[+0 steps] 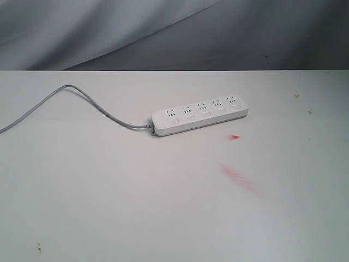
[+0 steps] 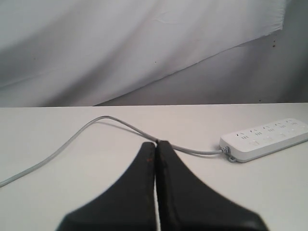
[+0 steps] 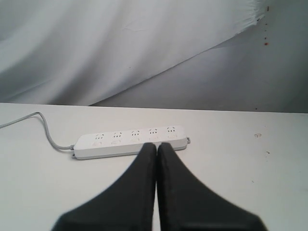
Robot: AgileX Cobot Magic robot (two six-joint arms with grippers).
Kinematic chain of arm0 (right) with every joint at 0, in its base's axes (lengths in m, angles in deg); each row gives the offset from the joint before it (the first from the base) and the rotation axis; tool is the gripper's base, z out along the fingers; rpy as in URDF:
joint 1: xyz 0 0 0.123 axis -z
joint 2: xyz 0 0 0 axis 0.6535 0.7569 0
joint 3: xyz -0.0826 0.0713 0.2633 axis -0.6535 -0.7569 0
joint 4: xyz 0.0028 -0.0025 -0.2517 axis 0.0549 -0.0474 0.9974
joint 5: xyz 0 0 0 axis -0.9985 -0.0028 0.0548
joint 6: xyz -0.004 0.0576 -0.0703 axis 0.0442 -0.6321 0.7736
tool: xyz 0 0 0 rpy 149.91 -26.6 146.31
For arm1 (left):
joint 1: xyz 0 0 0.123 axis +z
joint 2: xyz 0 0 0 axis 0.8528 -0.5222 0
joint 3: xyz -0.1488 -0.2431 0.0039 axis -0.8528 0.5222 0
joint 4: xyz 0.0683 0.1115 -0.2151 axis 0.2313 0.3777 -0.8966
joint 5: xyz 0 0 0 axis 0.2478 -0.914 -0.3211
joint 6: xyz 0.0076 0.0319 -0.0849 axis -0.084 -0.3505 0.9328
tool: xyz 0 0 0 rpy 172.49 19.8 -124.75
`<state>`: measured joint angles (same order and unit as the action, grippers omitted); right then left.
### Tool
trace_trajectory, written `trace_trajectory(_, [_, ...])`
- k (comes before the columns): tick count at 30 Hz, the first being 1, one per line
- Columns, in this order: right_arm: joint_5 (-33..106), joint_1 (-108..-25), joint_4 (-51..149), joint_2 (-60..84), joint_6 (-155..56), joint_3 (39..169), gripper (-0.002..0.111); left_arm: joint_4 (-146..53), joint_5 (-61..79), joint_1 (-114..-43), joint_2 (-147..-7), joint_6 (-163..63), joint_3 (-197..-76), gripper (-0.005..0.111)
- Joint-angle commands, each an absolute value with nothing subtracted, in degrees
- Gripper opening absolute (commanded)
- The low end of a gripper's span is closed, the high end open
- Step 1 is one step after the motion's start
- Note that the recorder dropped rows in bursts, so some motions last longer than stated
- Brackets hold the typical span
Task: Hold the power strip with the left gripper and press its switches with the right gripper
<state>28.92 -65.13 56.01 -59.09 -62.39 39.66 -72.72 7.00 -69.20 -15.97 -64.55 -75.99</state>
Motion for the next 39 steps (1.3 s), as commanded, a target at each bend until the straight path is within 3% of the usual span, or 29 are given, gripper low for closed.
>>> trace_trajectory(1, [28.7, -64.8, 56.8, -59.4, -62.3, 39.5, 0.000, -72.4, 6.9, -69.1, -15.7, -64.3, -75.7, 0.000])
trace_trajectory(24, [28.7, -64.8, 56.8, -59.4, -62.3, 39.5, 0.000, -72.4, 6.9, -69.1, -15.7, -64.6, -75.7, 0.000])
trace_trajectory(39, [28.7, -64.8, 56.8, -59.4, -62.3, 39.5, 0.000, -67.9, 2.4, -69.1, -7.0, -63.7, -75.7, 0.000])
